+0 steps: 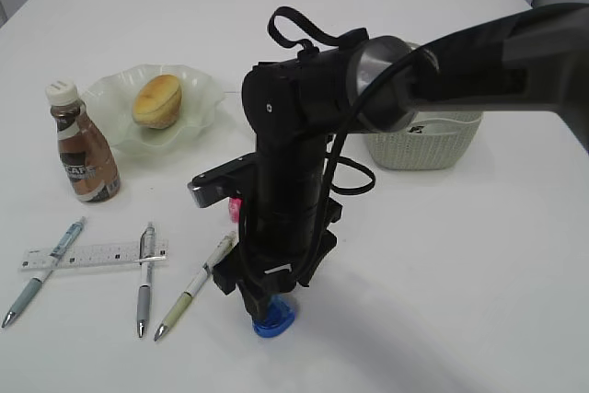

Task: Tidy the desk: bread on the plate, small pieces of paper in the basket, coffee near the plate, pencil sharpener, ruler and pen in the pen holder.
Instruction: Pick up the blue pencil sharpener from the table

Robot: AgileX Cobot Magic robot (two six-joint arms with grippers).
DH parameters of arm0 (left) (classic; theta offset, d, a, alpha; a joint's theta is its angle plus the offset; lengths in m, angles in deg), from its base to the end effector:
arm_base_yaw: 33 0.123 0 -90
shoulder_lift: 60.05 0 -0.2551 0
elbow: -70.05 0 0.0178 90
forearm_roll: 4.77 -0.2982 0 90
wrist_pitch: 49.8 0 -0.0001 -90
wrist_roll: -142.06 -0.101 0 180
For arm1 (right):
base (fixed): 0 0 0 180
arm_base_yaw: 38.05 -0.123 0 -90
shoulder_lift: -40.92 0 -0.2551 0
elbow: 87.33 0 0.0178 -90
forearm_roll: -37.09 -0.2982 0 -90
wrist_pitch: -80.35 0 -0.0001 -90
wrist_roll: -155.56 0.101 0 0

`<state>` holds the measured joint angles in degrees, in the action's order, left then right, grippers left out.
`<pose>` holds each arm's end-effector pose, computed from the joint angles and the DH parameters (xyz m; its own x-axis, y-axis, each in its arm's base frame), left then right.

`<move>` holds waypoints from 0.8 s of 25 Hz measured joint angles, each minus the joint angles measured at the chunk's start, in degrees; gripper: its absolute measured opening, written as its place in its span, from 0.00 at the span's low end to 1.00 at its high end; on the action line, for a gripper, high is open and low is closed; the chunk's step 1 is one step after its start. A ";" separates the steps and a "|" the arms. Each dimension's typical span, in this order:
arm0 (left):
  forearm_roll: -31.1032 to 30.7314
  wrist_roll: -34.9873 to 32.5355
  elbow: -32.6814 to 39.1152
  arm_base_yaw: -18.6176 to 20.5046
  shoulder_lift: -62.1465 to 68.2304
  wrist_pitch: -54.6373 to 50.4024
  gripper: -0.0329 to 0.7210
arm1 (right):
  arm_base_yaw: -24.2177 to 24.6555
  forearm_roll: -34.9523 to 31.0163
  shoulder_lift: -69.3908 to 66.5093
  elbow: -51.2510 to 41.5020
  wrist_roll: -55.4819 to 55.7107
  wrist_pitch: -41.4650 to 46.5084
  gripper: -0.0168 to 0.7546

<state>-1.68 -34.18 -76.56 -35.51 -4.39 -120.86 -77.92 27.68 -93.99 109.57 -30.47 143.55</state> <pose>0.1878 -0.0134 0.2615 -0.9411 -0.0418 -0.3355 -0.0171 0.9970 -0.0761 0.3360 0.2998 0.0794 -0.7477 -0.6640 0.0112 -0.6557 0.7407 0.1463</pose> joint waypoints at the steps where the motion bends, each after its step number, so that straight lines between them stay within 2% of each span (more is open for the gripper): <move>1: 0.00 0.00 0.00 0.00 0.00 0.00 0.54 | -0.16 0.10 0.00 0.00 0.28 0.00 0.75; 8: 0.00 0.00 0.00 0.00 0.00 0.00 0.54 | -3.18 2.97 0.00 0.00 3.25 -0.37 0.75; 20: -0.08 0.00 0.00 0.00 0.00 0.00 0.54 | -3.30 4.85 -1.66 0.12 5.69 -0.49 0.75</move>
<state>-1.76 -34.18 -76.56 -35.51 -4.39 -120.86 -81.22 32.53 -95.65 109.70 -24.78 143.06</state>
